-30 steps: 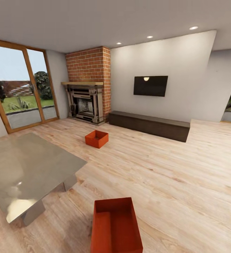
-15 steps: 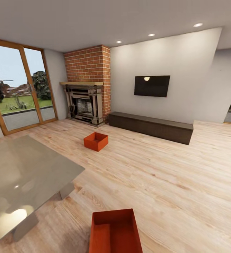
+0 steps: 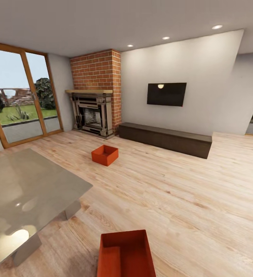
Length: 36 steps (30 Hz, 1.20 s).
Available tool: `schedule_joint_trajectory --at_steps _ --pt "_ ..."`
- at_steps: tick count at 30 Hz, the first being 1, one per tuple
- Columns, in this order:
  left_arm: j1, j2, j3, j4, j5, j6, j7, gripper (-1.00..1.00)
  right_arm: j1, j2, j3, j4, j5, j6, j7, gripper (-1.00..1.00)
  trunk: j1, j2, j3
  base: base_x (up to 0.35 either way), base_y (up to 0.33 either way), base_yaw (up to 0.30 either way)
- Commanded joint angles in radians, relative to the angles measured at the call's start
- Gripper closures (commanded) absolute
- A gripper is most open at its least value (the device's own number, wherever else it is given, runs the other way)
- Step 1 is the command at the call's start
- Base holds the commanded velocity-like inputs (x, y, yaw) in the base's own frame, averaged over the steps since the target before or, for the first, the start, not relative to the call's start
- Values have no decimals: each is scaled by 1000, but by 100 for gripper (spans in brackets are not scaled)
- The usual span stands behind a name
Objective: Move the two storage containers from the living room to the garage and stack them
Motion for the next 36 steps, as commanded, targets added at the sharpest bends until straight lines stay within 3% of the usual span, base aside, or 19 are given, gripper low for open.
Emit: schedule_joint_trajectory --at_steps 1,16,36 --pt "0 0 0 -1 11 2 0 -100 -1 0 8 3 -8 -6 -1 -100 0 0 -1 1 -96 0" --pt "0 -1 -1 -1 12 2 0 -100 -1 1 8 3 -9 -5 -1 -100 0 0 -1 0 -250 22" --pt "0 2 -1 -1 12 2 -1 -100 -1 1 8 3 -9 -7 -1 -100 0 0 -1 0 -10 106"
